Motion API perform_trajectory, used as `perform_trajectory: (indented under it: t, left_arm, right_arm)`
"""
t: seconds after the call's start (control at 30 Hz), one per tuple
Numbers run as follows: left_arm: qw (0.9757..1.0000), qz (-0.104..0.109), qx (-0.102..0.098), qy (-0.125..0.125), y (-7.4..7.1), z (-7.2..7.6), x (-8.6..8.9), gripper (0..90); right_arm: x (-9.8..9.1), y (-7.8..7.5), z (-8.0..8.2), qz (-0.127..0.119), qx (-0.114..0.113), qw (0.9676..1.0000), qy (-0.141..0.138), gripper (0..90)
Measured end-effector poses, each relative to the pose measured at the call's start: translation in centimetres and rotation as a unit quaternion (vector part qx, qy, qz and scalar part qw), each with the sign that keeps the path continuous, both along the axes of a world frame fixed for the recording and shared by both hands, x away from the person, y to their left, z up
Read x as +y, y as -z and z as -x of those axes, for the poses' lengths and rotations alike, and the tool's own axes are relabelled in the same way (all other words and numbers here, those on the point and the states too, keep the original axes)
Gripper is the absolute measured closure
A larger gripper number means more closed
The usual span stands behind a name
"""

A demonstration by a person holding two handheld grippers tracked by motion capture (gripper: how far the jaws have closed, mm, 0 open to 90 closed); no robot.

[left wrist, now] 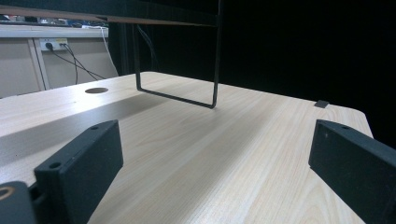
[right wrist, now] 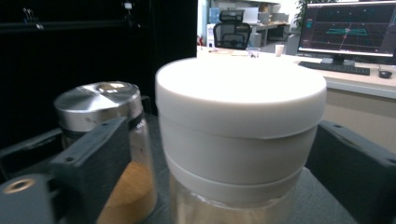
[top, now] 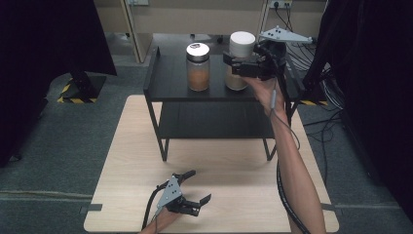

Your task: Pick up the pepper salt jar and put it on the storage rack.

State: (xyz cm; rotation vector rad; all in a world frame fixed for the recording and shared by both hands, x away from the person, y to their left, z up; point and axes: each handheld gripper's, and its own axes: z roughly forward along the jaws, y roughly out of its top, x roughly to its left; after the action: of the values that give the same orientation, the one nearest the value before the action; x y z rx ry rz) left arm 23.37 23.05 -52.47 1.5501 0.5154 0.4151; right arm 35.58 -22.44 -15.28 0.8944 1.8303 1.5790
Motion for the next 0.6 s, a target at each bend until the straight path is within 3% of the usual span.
perform_trajectory:
  t: [0.13,0.6]
  left_arm:
    - [1.0,-0.001,-0.001,0.0,0.0,0.0,0.0,2.6]
    - [1.0,-0.001,-0.002,0.0,0.0,0.0,0.0,2.6]
  right_arm:
    - [-0.2,0.2,0.3,-0.013,-0.001,0.9999,-0.001,0.3]
    - [-1.8,2.0,2.3,-0.046,-0.023,0.9986,-0.01,0.2]
